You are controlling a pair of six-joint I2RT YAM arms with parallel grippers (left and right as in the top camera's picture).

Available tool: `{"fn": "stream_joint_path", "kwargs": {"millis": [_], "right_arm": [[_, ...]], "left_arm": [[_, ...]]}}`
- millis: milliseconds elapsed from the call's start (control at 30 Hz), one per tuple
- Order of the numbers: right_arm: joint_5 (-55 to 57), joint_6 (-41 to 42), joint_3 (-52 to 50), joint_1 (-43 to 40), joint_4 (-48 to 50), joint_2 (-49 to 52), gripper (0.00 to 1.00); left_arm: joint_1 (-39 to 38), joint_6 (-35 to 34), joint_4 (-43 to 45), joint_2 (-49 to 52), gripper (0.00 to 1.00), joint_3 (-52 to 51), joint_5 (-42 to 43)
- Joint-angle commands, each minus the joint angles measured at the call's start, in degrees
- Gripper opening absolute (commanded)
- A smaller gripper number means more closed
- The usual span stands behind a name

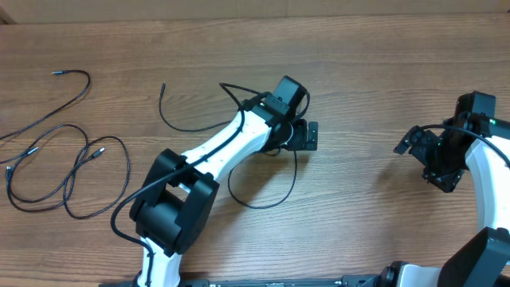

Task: Untangle cables
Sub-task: 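Reach the left gripper to the center black cable and grasp it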

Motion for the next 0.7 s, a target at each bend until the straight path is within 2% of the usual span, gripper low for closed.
{"fn": "stream_joint_path", "kwargs": {"millis": [0, 167, 367, 533, 667], "right_arm": [[0.07, 0.15, -0.04, 0.28, 0.17, -0.04, 1.00], [0.07, 0.15, -0.04, 0.28, 0.20, -0.04, 1.00], [0.07, 0.15, -0.04, 0.28, 0.22, -0.04, 1.00], [0.07, 0.15, -0.04, 0.28, 0.20, -0.04, 1.00], [-0.09, 0.15, -0.04, 0.28, 0.20, -0.04, 1.00]], "left_arm": [[-0.26, -3.87, 0.20, 1.95, 1.00, -0.44, -2.32], [-0.26, -6.40, 1.46, 6.86, 1.00, -0.44, 4.52], [-0.39, -6.40, 10.34, 10.78, 0.98, -0.44, 20.15], [-0.72, -7.04, 17.38, 12.85, 0.90, -0.44, 29.31], [-0.76, -7.02, 17.99, 13.09, 0.74, -0.44, 30.62]]}}
